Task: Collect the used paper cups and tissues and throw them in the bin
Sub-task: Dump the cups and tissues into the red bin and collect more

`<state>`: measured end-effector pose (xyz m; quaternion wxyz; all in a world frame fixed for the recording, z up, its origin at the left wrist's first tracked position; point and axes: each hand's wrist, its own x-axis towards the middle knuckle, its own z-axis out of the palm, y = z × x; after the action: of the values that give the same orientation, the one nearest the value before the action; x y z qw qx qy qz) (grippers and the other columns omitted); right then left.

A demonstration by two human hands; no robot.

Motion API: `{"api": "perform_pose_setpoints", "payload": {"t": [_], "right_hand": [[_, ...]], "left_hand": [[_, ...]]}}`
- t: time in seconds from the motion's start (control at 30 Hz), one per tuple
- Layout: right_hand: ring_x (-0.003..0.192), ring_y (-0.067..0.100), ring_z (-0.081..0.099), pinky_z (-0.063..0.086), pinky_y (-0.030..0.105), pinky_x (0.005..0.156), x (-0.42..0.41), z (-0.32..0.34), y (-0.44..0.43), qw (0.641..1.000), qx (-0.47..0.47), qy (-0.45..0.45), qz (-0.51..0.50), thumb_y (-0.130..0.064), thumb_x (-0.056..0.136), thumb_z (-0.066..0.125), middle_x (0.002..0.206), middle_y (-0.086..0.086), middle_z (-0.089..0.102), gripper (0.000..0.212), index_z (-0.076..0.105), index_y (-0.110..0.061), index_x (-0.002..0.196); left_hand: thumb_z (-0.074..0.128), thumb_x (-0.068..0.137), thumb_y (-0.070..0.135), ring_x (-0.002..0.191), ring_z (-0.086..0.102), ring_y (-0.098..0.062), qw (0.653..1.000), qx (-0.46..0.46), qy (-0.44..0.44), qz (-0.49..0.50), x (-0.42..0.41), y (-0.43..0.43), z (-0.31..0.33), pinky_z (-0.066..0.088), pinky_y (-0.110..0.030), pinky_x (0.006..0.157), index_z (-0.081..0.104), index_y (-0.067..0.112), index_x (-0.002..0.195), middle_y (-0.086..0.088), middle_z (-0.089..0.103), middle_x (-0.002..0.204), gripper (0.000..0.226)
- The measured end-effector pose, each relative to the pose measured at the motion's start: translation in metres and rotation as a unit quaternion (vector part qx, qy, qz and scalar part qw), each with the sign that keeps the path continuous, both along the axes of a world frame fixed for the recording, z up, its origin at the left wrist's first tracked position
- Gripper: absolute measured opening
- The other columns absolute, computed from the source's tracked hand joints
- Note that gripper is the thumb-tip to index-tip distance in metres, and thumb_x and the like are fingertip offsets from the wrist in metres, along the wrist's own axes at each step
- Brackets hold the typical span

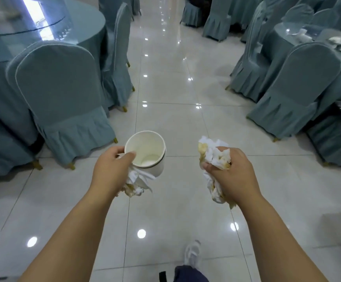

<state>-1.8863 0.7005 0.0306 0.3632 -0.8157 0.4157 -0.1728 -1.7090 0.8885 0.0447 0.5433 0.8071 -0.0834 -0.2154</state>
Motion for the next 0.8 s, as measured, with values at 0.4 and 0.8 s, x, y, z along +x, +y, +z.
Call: {"api": "perform_pose_setpoints", "payload": {"t": [0.4,0.8], "right_hand": [[0.097,0.01,0.053,0.04,0.025,0.079,0.172,0.04,-0.269,0.993,-0.015,-0.034,0.109,-0.037,0.079,0.074,0.113,-0.011,0.05,0.034,0.047,-0.035,0.1],[0.09,0.01,0.061,0.045,0.023,0.071,0.42,0.02,-0.462,0.983,-0.018,-0.043,0.178,-0.049,0.073,0.069,0.103,-0.006,0.06,0.036,0.063,-0.028,0.102]], "left_hand": [[0.057,0.091,0.027,0.079,0.063,-0.022,0.995,-0.015,-0.004,0.098,0.124,-0.246,0.009,0.053,-0.038,0.069,0.062,0.023,0.106,-0.001,0.065,0.094,0.016],[0.06,0.089,0.026,0.082,0.062,-0.021,0.988,-0.027,-0.021,0.15,0.336,-0.428,-0.004,0.046,-0.029,0.061,0.064,0.019,0.104,-0.004,0.066,0.097,0.017]]}}
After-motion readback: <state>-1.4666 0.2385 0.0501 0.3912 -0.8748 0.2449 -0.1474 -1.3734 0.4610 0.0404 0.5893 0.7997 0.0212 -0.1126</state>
